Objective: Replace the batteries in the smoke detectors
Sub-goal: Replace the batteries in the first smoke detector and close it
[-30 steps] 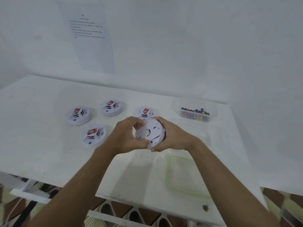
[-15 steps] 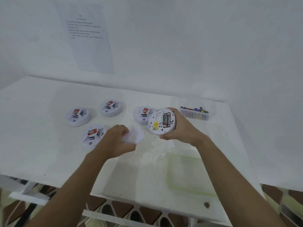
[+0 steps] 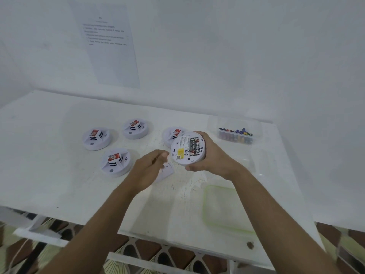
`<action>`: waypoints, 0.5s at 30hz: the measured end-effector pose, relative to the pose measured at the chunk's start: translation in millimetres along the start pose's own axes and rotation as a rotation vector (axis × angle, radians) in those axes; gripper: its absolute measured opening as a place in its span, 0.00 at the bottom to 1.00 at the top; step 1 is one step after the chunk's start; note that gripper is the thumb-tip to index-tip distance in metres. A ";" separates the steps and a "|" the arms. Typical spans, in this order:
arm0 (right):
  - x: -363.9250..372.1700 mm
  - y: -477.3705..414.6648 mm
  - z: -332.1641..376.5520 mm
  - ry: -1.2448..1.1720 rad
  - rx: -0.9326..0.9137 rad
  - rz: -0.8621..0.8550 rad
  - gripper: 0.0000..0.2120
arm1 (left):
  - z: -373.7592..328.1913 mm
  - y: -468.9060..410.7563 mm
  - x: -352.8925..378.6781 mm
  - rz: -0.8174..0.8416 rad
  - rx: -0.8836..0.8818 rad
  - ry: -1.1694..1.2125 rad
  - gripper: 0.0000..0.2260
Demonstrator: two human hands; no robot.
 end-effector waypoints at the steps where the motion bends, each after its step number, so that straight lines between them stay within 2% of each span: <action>1: 3.2 -0.3 0.0 -0.009 -0.001 0.005 0.44 | -2.8 1.1 5.0 0.063 -0.058 0.157 0.15; 3: 8.0 -1.0 -1.1 -0.026 0.000 0.005 0.45 | -9.4 3.7 11.0 0.155 -0.117 0.398 0.14; 5: 11.0 -1.3 -3.1 -0.050 0.005 -0.012 0.44 | -13.5 5.9 12.9 0.191 -0.130 0.516 0.12; 11: 16.0 3.4 -10.5 -0.098 0.047 -0.042 0.43 | -7.2 3.1 12.6 0.142 -0.197 0.630 0.09; 13: 16.8 3.5 -15.3 -0.127 0.079 -0.043 0.37 | -5.9 -0.5 7.3 0.077 -0.216 0.648 0.08; 15: 18.8 2.9 -18.6 -0.188 0.101 -0.061 0.27 | -6.6 -5.1 -1.6 -0.030 -0.197 0.601 0.07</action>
Point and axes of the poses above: each hand's wrist, its own y-axis away from the middle knuckle, its own x-axis out of the palm, z = x × y, the point moved 6 cm from there along -y, towards the middle knuckle, and after that the axes turned 7 degrees about -y, right-handed, at the moved point
